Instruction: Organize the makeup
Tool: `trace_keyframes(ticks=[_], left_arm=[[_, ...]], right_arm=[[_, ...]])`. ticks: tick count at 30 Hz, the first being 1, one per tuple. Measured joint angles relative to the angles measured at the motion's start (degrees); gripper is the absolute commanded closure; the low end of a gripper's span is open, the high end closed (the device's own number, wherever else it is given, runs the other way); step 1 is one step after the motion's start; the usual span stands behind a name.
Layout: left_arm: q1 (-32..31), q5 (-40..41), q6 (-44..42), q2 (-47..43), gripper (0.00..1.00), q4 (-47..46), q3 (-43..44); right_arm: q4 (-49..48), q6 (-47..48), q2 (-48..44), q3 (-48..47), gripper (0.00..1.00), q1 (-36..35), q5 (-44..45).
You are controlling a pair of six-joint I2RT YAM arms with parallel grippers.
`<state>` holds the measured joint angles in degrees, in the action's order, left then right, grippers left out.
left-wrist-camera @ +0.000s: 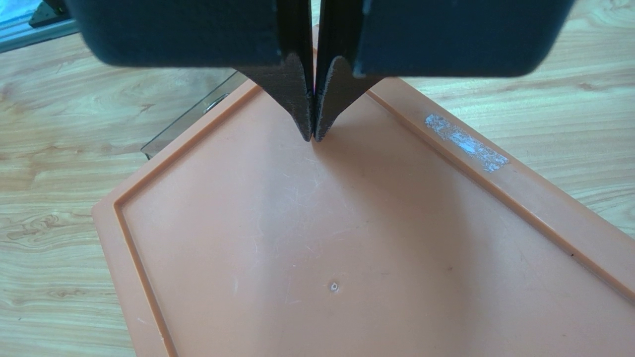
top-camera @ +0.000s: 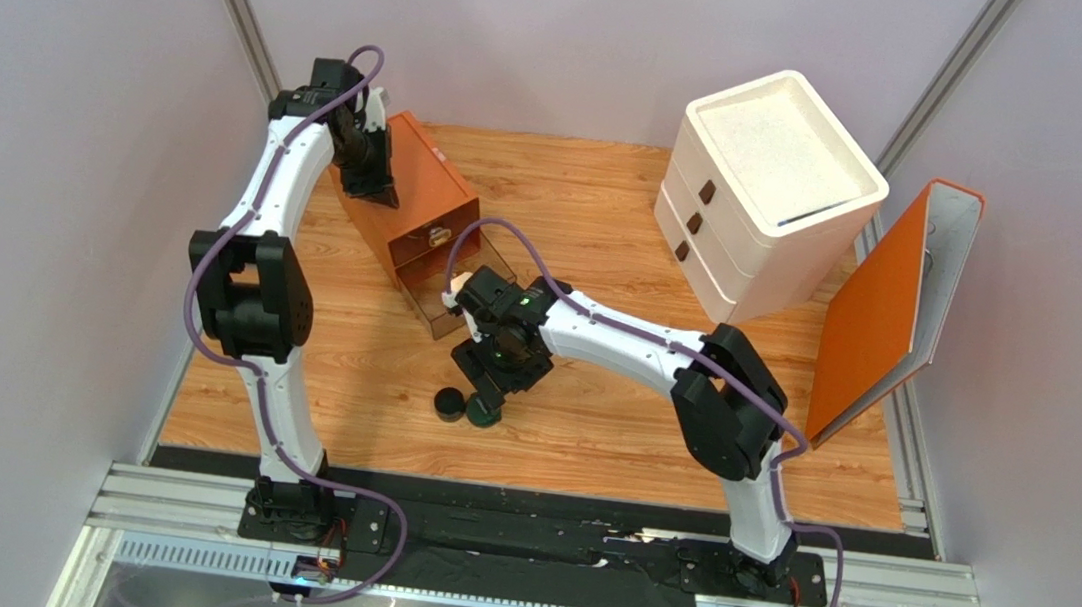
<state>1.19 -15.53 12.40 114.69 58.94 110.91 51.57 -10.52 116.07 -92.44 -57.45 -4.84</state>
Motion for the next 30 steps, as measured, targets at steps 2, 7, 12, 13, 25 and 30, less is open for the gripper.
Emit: trace_keyframes(ticks=[2, 7, 12, 13, 25, 30], left_arm=[[0.00, 0.02, -0.15, -0.13, 1.00, -0.07, -0.22], [0.00, 0.07, -0.39, -0.35, 1.00, -0.33, -0.59], [0.00, 0.02, -0.42, -0.63, 1.00, -0.79, -1.07], [0.00, 0.02, -0.42, -0.66, 1.00, -0.87, -1.14], [0.02, -0.02, -0.59, -0.81, 1.00, -1.18, -1.49], [0.02, -0.04, -0.59, -0.81, 1.00, -1.20, -1.49]], right_arm=[[-0.04, 0.00, 0.98, -0.07, 0.35, 0.02, 0.02], [-0.11, 0.13, 3.41, -2.56, 0.36, 0.13, -0.24], [-0.63, 0.39, 7.04, -6.40, 0.38, 0.15, -1.42], [-0.55, 0.48, 7.52, -6.71, 0.41, 0.13, -1.70], [0.09, 1.25, 9.64, -7.54, 1.00, 0.15, -3.13], [0.09, 1.11, 9.51, -7.54, 1.00, 0.13, -1.64]])
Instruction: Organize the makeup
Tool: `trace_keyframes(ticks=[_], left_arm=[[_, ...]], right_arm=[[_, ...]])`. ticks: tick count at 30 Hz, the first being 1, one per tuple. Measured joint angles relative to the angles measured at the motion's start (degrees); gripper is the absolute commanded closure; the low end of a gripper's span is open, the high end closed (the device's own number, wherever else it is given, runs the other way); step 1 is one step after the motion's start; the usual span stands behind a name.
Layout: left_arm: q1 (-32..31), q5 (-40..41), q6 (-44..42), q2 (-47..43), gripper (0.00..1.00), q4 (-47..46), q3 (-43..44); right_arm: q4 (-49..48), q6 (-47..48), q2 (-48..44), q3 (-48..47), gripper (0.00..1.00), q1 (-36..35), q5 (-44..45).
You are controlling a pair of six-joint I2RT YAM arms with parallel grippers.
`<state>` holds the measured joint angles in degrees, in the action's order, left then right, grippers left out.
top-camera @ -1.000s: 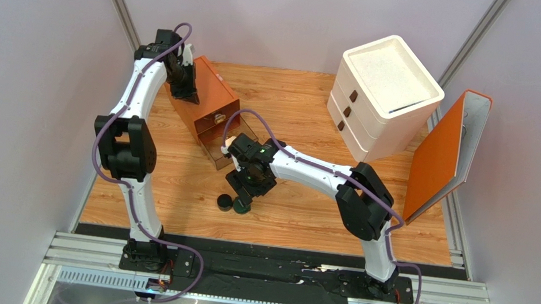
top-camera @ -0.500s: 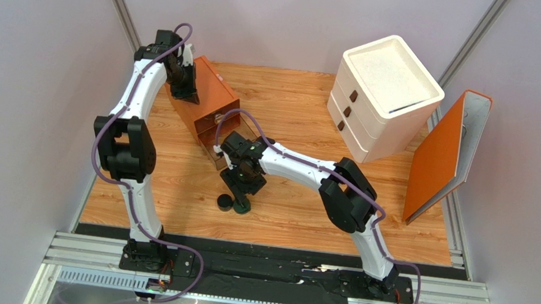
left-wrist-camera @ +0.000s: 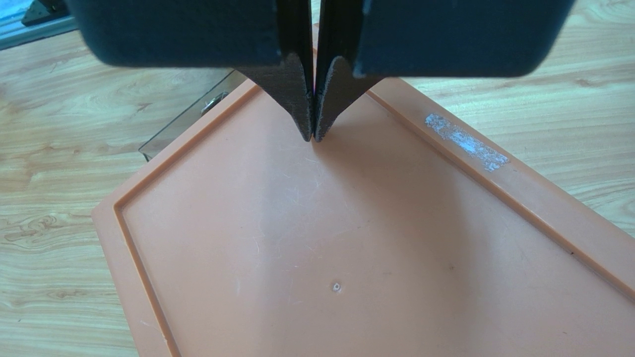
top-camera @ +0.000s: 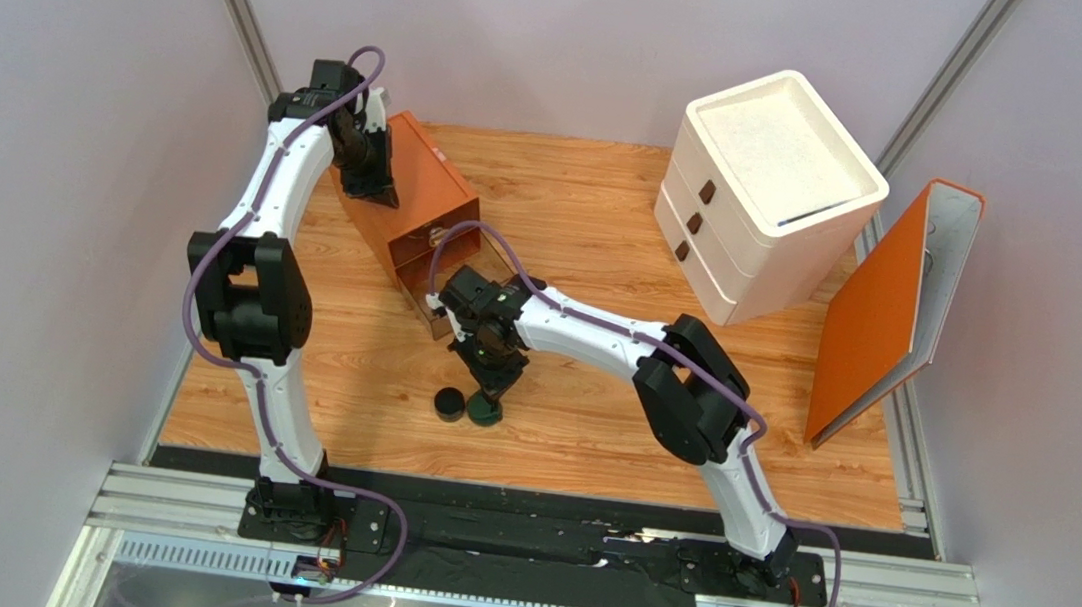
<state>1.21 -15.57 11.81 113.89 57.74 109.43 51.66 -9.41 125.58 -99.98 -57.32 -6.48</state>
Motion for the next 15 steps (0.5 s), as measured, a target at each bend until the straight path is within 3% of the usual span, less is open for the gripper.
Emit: trace_keyframes(ticks=[8, 15], left_arm=[[0.00, 0.02, 0.00, 0.00, 1.00, 0.00, 0.00], [0.00, -0.02, 0.00, 0.00, 1.00, -0.20, 0.00]], right_arm=[[0.94, -0.15, -2.78, -1.11, 1.00, 0.42, 4.28], [1.29, -0.15, -4.98, -9.18, 1.00, 1.95, 8.52]])
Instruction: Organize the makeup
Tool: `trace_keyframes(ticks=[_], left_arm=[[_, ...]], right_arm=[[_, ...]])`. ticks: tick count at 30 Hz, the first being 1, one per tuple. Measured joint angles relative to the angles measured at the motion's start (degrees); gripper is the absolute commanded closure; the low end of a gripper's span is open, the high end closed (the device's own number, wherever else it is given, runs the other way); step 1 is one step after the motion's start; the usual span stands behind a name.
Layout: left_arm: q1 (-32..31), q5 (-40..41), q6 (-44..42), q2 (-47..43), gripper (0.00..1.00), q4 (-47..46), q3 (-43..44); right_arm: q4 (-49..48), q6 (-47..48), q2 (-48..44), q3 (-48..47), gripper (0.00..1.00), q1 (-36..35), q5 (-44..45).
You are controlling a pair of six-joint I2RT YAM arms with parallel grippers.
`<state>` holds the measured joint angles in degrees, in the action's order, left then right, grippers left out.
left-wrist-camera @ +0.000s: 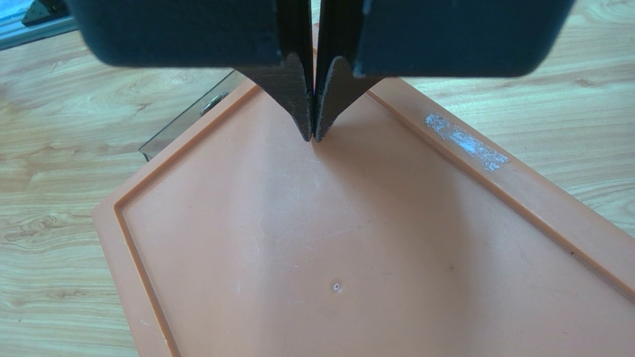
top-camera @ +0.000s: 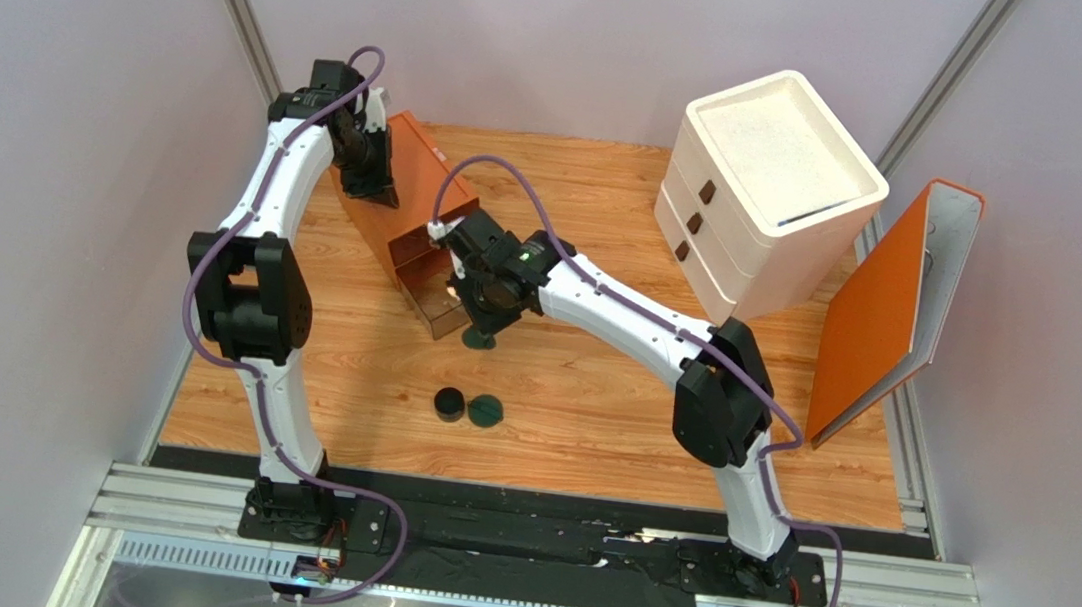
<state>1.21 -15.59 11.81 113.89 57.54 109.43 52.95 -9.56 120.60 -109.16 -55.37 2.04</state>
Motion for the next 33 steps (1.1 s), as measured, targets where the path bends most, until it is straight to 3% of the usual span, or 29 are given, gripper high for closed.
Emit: trace_keyframes(ticks=[13, 18, 20, 21, 22, 24, 25, 27, 33], left_arm=[[0.00, -0.15, 0.00, 0.00, 1.00, 0.02, 0.00], [0.00, -0.20, 0.00, 0.00, 1.00, 0.02, 0.00], [0.00, -0.22, 0.02, 0.00, 1.00, 0.00, 0.00], [0.00, -0.22, 0.00, 0.00, 1.00, 0.02, 0.00], [0.00, -0.24, 0.00, 0.00, 1.00, 0.02, 0.00], [0.00, -0.26, 0.00, 0.00, 1.00, 0.00, 0.00], [0.00, -0.26, 0.00, 0.00, 1.00, 0.02, 0.00], [0.00, -0.26, 0.00, 0.00, 1.00, 0.00, 0.00], [0.00, -0.28, -0.02, 0.00, 1.00, 0.02, 0.00]], right_arm=[[-0.94, -0.85, 8.35, -20.98, 1.00, 3.39, 3.15], [-1.57, -1.40, 10.95, -23.02, 0.97, 3.32, 4.26], [-1.88, -1.62, 11.37, -23.15, 0.78, 3.32, 4.94], [-2.08, -1.75, 11.45, -23.21, 0.62, 3.32, 5.20], [-2.49, -1.86, 11.56, -23.21, 0.32, 3.32, 5.53], [-3.13, -2.54, 11.56, -23.23, 0.15, 3.32, 6.03], [-3.56, -2.49, 11.56, -23.23, 0.10, 3.34, 6.16], [-4.35, -2.43, 11.56, -23.23, 0.08, 3.34, 6.58], [-5.66, -1.57, 11.34, -22.53, 0.10, 3.34, 6.78]])
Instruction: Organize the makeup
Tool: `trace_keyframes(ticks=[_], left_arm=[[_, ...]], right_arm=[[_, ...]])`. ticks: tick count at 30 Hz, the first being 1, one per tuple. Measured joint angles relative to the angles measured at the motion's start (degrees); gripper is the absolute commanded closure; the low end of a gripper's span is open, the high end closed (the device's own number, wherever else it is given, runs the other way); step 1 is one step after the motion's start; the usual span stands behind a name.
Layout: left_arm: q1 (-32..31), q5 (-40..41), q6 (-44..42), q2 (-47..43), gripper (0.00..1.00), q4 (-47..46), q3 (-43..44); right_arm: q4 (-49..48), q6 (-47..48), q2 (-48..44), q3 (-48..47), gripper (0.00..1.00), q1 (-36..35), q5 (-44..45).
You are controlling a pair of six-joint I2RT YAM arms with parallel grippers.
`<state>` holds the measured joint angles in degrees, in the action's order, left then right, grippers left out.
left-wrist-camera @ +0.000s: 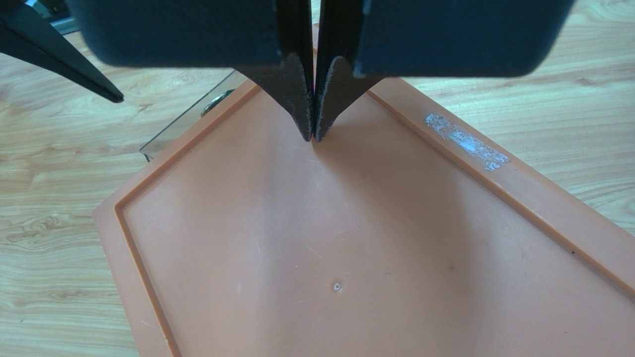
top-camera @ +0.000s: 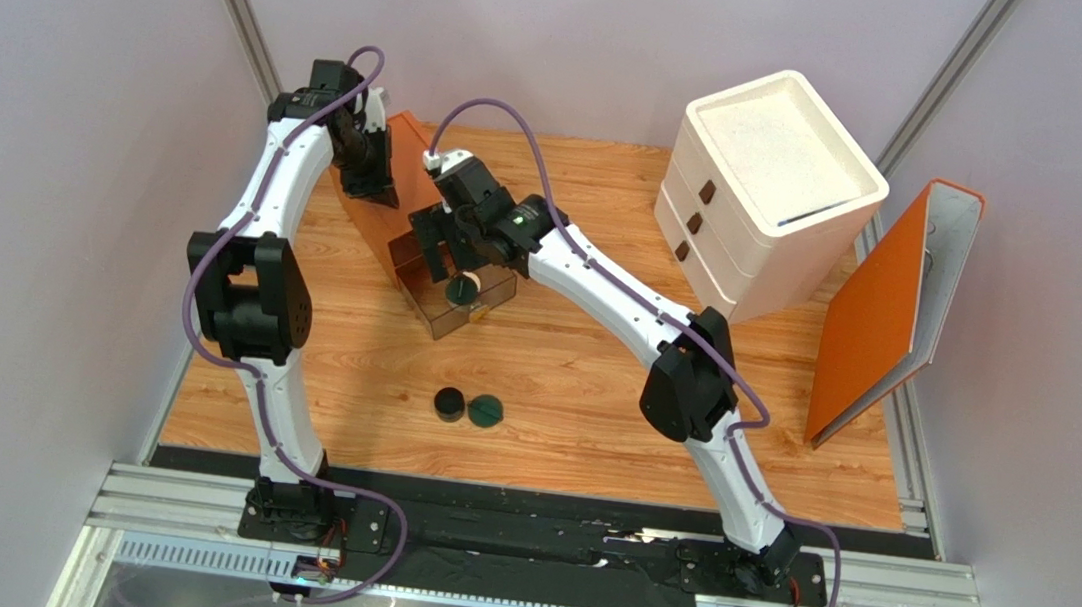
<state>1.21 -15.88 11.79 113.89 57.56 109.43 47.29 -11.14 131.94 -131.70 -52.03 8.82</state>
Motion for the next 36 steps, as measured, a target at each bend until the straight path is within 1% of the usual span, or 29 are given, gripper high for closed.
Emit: trace_keyframes(ticks=[2, 6, 7, 9, 14, 17, 20, 28, 31, 32, 34, 35, 36], left_arm=[[0.02, -0.04, 0.00, 0.00, 1.00, 0.00, 0.00], [0.04, -0.11, 0.00, 0.00, 1.00, 0.00, 0.00], [0.04, -0.13, 0.00, 0.00, 1.00, 0.00, 0.00], [0.04, -0.15, 0.00, 0.00, 1.00, 0.00, 0.00], [0.07, -0.31, -0.07, 0.00, 1.00, 0.00, 0.00], [0.07, -0.37, -0.20, 0.00, 1.00, -0.02, 0.00], [0.11, -0.50, -0.24, 0.00, 1.00, -0.04, -0.02], [0.31, -1.33, -0.33, -0.92, 1.00, -1.62, -1.97], [0.33, -1.38, -0.39, -1.18, 1.00, -2.10, -2.47], [0.33, -1.40, -0.39, -1.27, 1.00, -2.19, -2.58], [0.33, -1.51, -0.39, -1.33, 1.00, -2.38, -2.78], [0.35, -1.53, -0.39, -1.36, 1.00, -2.38, -2.78], [0.37, -1.57, -0.39, -1.38, 1.00, -2.43, -2.82]], right_arm=[[-0.35, 0.70, -0.72, 1.90, 0.13, 0.00, -0.70], [0.31, 2.36, -4.96, 11.32, 0.22, -0.02, -4.72], [0.42, 2.67, -6.05, 13.66, 0.30, 0.00, -5.84], [1.53, 3.19, -8.46, 19.12, 0.36, -0.02, -8.26], [3.93, 3.93, -11.39, 31.01, 0.36, -0.04, -14.03], [4.70, 4.20, -11.39, 35.41, 0.35, -0.48, -16.13], [5.57, 4.76, -11.19, 36.59, 0.35, -1.79, -17.40], [5.01, 5.05, -9.16, 35.19, 0.35, -5.90, -19.96], [5.14, 5.14, -8.39, 34.91, 0.45, -6.19, -20.35], [5.03, 5.22, -8.04, 34.73, 0.61, -6.23, -20.31], [5.18, 5.03, -6.93, 34.07, 0.78, -6.29, -19.98], [5.16, 5.42, -6.64, 33.88, 0.84, -6.29, -19.91], [5.20, 5.35, -6.32, 33.62, 0.95, -6.29, -19.82]])
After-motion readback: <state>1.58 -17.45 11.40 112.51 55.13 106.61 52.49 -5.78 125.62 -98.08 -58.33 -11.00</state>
